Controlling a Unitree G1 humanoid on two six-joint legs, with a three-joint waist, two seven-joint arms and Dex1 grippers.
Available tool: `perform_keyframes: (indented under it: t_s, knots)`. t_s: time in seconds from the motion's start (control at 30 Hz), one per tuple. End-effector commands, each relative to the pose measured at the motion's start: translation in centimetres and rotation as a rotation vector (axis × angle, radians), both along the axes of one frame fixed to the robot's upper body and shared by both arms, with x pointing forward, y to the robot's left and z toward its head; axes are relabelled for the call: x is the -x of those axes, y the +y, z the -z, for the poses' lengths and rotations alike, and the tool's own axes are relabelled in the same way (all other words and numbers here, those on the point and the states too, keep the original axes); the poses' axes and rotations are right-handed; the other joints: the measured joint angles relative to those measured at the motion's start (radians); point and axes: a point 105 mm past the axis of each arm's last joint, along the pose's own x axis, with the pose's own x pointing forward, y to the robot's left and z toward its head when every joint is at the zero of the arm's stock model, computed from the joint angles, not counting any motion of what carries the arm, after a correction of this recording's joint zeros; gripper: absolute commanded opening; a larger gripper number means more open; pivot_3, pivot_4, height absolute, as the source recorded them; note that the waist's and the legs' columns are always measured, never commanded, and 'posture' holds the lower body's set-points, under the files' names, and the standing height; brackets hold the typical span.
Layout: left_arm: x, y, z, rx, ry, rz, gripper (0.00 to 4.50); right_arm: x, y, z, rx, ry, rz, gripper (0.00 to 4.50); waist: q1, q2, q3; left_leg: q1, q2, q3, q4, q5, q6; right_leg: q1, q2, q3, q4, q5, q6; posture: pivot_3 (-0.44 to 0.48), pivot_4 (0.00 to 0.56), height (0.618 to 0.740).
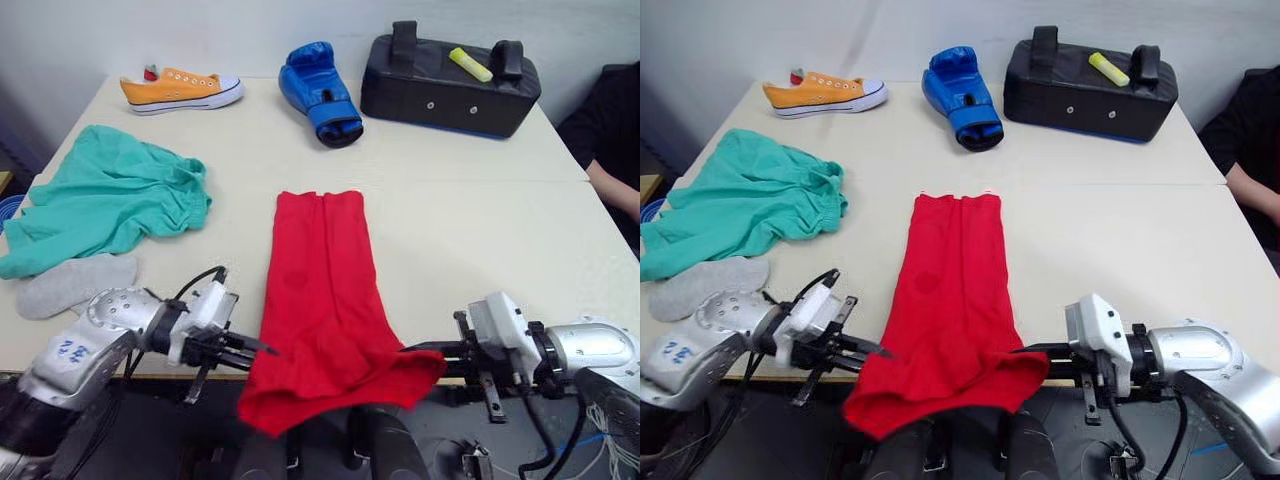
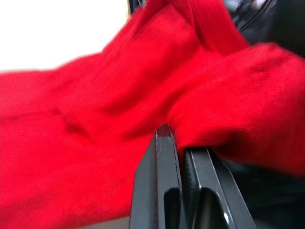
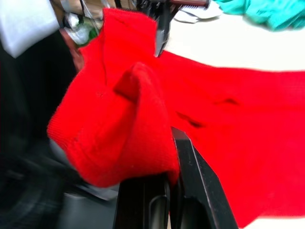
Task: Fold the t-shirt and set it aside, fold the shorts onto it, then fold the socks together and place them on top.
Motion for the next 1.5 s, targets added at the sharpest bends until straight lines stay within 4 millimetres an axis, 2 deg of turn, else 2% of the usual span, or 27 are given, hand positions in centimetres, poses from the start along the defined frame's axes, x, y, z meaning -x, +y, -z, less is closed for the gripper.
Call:
perform_keyframes:
  t_s: [0.03, 0.1, 0.17, 0.23, 0.3, 0.37, 0.43, 0.57, 0.7, 0.77, 0.8, 0.87, 1.0, 1.1, 1.17, 1.23, 1.3, 1.4, 1.5]
  knots:
    - [-3.2, 0.4, -2.1, 0.119, -0.008, -0.187, 0.03, -2.7, 0.4, -3.2, -0.097, -0.07, 0.057, 0.0, 0.0, 0.0, 0.0, 0.0, 0.0, 0.0, 0.0, 0.0, 0.0, 0.0, 0.0, 0.0, 0.0, 0.0, 0.0, 0.0, 0.15, 0.74]
    - [-5.3, 0.8, -2.8, 0.168, 0.015, -0.295, 0.03, -5.2, 1.0, -4.9, -0.157, -0.091, 0.094, 0.0, -0.001, -0.001, 0.001, 0.0, 0.0, 0.0, 0.0, 0.002, -0.001, 0.001, 0.002, 0.0, -0.005, 0.001, -0.001, 0.0, 0.15, 0.74]
    - [-8.1, 1.5, -3.2, 0.192, 0.051, -0.411, 0.03, -7.6, 1.8, -5.5, -0.159, -0.079, 0.077, 0.0, -0.001, -0.001, 0.001, -0.004, 0.0, -0.001, 0.0, 0.004, -0.002, -0.001, 0.003, -0.001, -0.008, 0.003, -0.002, 0.0, 0.15, 0.74]
    - [-10.5, 1.9, -3.3, 0.208, 0.098, -0.493, 0.03, -10.5, 2.2, -4.8, -0.127, -0.058, 0.103, 0.0, -0.001, -0.001, 0.0, -0.005, 0.0, 0.001, 0.0, 0.008, -0.007, -0.004, 0.002, -0.001, -0.003, 0.005, -0.001, 0.0, 0.15, 0.74]
    - [-13.0, 2.0, -3.1, 0.232, 0.149, -0.575, 0.03, -13.9, 2.3, -3.5, -0.069, -0.002, 0.17, 0.0, 0.002, -0.002, 0.0, -0.009, -0.001, 0.002, 0.001, 0.011, -0.002, -0.008, 0.002, -0.001, 0.001, 0.005, -0.001, 0.0, 0.15, 0.74]
    - [-15.3, 1.5, -2.9, 0.237, 0.163, -0.643, 0.03, -17.4, 2.3, -2.4, -0.011, 0.029, 0.266, 0.0, 0.001, -0.003, 0.0, -0.012, -0.003, 0.005, 0.002, 0.013, 0.0, -0.012, 0.002, 0.0, 0.008, 0.004, 0.0, 0.0, 0.15, 0.74]
    - [-16.8, 0.9, -2.7, 0.242, 0.203, -0.687, 0.03, -19.8, 2.5, -2.1, -0.011, 0.1, 0.344, 0.0, -0.003, -0.003, 0.0, -0.018, -0.005, 0.006, 0.003, 0.015, 0.003, -0.017, 0.002, -0.001, 0.008, 0.005, 0.002, 0.0, 0.15, 0.74]
    - [-19.4, 0.1, -1.5, 0.208, 0.298, -0.81, 0.03, -23.2, 2.4, -1.4, -0.034, 0.258, 0.518, 0.0, -0.008, -0.003, 0.0, -0.025, -0.006, 0.007, 0.004, 0.016, 0.004, -0.022, 0.006, -0.001, 0.006, 0.007, 0.006, 0.0, 0.15, 0.74]
    - [-21.2, 0.3, -0.3, 0.196, 0.452, -0.957, 0.03, -24.8, 1.6, -0.2, -0.079, 0.423, 0.7, 0.0, -0.014, -0.003, 0.0, -0.025, -0.006, 0.006, 0.004, 0.017, 0.003, -0.021, 0.006, -0.001, 0.007, 0.007, 0.006, 0.0, 0.15, 0.74]
    - [-21.8, 0.7, 0.1, 0.211, 0.527, -1.027, 0.03, -25.1, 1.4, -0.1, -0.127, 0.49, 0.754, 0.0, -0.02, -0.003, 0.0, -0.025, -0.006, 0.005, 0.004, 0.019, 0.003, -0.021, 0.005, -0.001, 0.009, 0.007, 0.006, 0.0, 0.15, 0.74]
    - [-22.1, 1.1, 0.2, 0.233, 0.58, -1.074, 0.0, -25.3, 1.3, -0.1, -0.157, 0.525, 0.78, 0.21, -0.023, -0.003, 0.0, -0.024, -0.006, 0.005, 0.004, 0.019, 0.003, -0.021, 0.002, -0.001, 0.009, 0.007, 0.006, 0.0, 0.15, 0.74]
    - [-22.5, 1.8, 0.2, 0.29, 0.693, -1.139, 0.47, -25.5, 1.1, -0.4, -0.225, 0.587, 0.809, 0.63, -0.03, -0.003, 0.0, -0.024, -0.006, 0.004, 0.004, 0.02, 0.003, -0.021, 0.001, 0.0, 0.011, 0.007, 0.006, 0.0, 0.15, 0.74]
    - [-22.7, 3.1, -0.3, 0.338, 0.763, -1.198, 1.61, -25.7, 0.4, -1.3, -0.289, 0.623, 0.844, 2.02, -0.042, -0.003, 0.0, -0.021, -0.006, 0.005, 0.002, 0.021, 0.001, -0.021, -0.001, 0.001, 0.014, 0.008, 0.006, 0.0, 0.15, 0.74]
    - [-22.3, 4.3, -1.7, 0.356, 0.77, -1.188, 2.59, -25.5, -0.4, -2.3, -0.204, 0.494, 0.807, 3.07, -0.055, -0.003, 0.0, -0.018, -0.006, 0.006, 0.001, 0.022, -0.001, -0.021, 0.0, 0.001, 0.015, 0.007, 0.006, 0.0, 0.15, 0.74]
    - [-21.7, 5.2, -3.1, 0.365, 0.739, -1.163, 3.11, -25.0, -1.2, -3.1, -0.09, 0.295, 0.743, 3.07, -0.058, -0.003, 0.0, -0.017, -0.006, 0.007, 0.0, 0.022, -0.002, -0.021, 0.0, 0.002, 0.016, 0.007, 0.005, 0.0, 0.15, 0.74]
    - [-20.8, 5.8, -4.4, 0.34, 0.626, -1.12, 3.11, -23.5, -1.2, -3.5, 0.013, 0.092, 0.63, 3.07, -0.057, -0.003, 0.0, -0.017, -0.006, 0.007, -0.001, 0.021, -0.003, -0.022, 0.0, 0.003, 0.016, 0.007, 0.005, 0.0, 0.15, 0.74]
    - [-18.9, 5.7, -5.2, 0.247, 0.426, -1.027, 3.11, -20.9, -0.9, -3.7, 0.073, -0.058, 0.503, 3.07, -0.056, -0.003, 0.0, -0.017, -0.006, 0.007, -0.002, 0.019, -0.006, -0.023, 0.0, 0.004, 0.016, 0.006, 0.004, 0.0, 0.15, 0.74]
    - [-13.9, 4.0, -5.3, 0.057, 0.052, -0.758, 3.11, -16.1, 0.1, -3.2, 0.134, -0.261, 0.316, 3.07, -0.054, -0.003, 0.0, -0.017, -0.006, 0.009, -0.003, 0.018, -0.009, -0.027, 0.001, 0.006, 0.019, 0.005, 0.002, 0.0, 0.15, 0.74]
    - [-9.9, 2.6, -4.2, -0.064, -0.126, -0.541, 3.11, -12.6, 1.1, -1.8, 0.201, -0.419, 0.185, 3.07, -0.042, -0.003, 0.0, -0.019, -0.005, 0.012, -0.004, 0.017, -0.01, -0.03, 0.003, 0.009, 0.018, 0.002, -0.001, 0.0, 0.15, 0.74]
